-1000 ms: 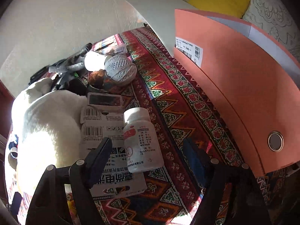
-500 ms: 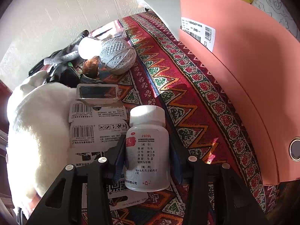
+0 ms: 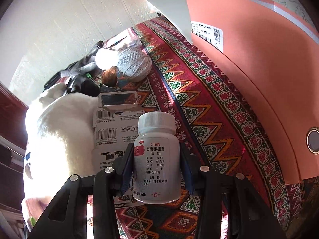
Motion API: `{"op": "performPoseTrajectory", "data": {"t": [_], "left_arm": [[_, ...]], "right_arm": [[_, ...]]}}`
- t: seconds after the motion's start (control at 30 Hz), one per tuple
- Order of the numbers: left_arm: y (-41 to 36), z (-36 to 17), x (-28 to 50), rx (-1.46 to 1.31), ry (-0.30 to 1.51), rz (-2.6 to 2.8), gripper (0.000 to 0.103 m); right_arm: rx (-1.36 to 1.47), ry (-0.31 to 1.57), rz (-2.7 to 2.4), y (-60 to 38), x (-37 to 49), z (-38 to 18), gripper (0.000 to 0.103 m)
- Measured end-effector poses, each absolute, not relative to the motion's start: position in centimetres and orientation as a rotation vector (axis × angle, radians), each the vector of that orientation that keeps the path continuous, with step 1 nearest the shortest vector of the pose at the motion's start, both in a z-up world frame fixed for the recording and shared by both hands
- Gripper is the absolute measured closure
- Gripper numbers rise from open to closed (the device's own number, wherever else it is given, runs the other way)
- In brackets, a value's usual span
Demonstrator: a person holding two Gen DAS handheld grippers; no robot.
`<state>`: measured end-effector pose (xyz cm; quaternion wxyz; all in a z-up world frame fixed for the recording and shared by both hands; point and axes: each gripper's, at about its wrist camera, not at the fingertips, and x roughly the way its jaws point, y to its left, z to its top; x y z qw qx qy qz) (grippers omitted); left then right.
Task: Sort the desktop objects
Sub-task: 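Lift and carry the pill bottle and purple pot with both tools toward the orange box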
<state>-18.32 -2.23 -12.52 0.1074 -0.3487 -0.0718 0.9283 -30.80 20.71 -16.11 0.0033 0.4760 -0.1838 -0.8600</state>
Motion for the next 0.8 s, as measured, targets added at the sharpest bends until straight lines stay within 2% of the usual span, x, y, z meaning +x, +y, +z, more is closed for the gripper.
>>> {"op": "performPoseTrajectory", "data": {"t": [0.8], "left_arm": [[-2.5, -9.9, -15.9, -0.922, -0.225, 2.740, 0.026]], "right_arm": [[1.278, -0.576, -2.758, 20.4, -25.6, -13.2, 0.058]]}}
